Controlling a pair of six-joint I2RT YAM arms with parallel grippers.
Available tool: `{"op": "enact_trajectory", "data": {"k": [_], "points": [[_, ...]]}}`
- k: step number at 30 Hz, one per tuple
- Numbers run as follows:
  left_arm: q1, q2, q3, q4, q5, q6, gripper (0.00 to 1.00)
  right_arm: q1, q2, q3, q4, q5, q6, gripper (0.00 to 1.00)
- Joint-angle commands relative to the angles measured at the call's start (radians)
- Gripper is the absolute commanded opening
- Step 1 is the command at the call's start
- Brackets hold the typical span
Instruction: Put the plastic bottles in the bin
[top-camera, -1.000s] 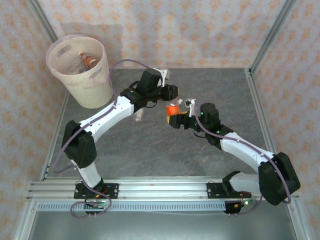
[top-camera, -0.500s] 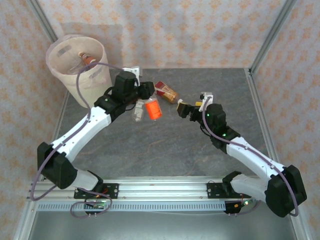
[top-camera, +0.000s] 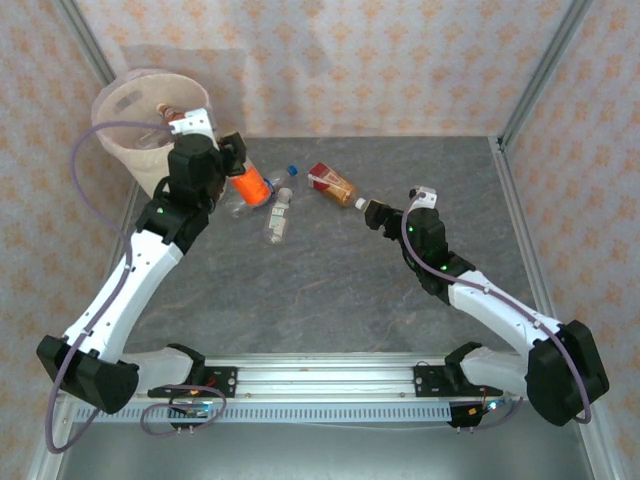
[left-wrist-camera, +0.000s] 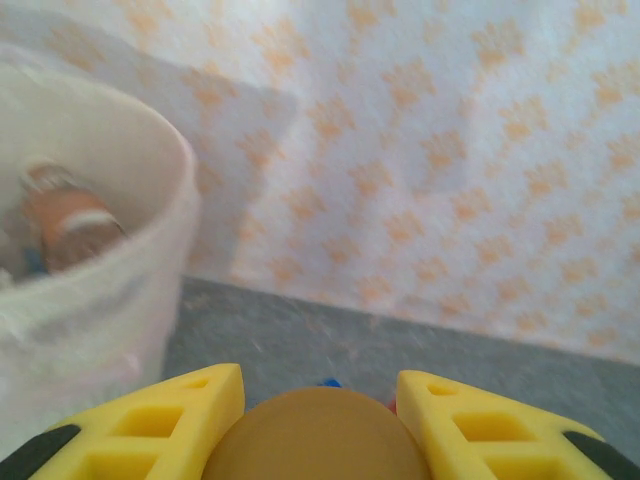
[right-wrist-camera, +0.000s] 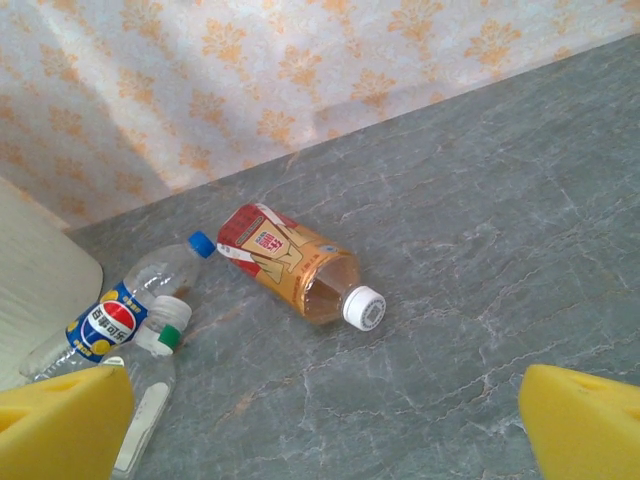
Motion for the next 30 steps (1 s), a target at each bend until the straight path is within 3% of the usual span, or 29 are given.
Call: {"op": "enact_trajectory", "data": {"k": [1, 6, 15, 23, 30], "points": [[0.053, 0.033, 0.108, 0.049, -0.091, 0.106, 0.00, -0.004, 0.003, 0.011, -0.007, 0.034, 0.012, 0.99], [0.152, 0.154, 0.312, 0.003, -0.090, 0.154, 0.00, -0.005, 0.009, 0.016, -0.013, 0.028, 0.021, 0.99], [0.335, 0.345, 0.523, 0.013, -0.065, 0.129, 0.00, -0.006, -0.001, 0.019, -0.039, 0.035, 0.016, 0.99], [0.542, 0.556, 0.760, -0.124, 0.035, -0.081, 0.00, -0.006, 0.006, 0.017, -0.047, 0.052, 0.016, 0.99], [0.560, 0.666, 0.806, -0.055, -0.085, 0.003, 0.00, -0.006, 0.022, 0.029, -0.056, 0.045, 0.020, 0.99]]}}
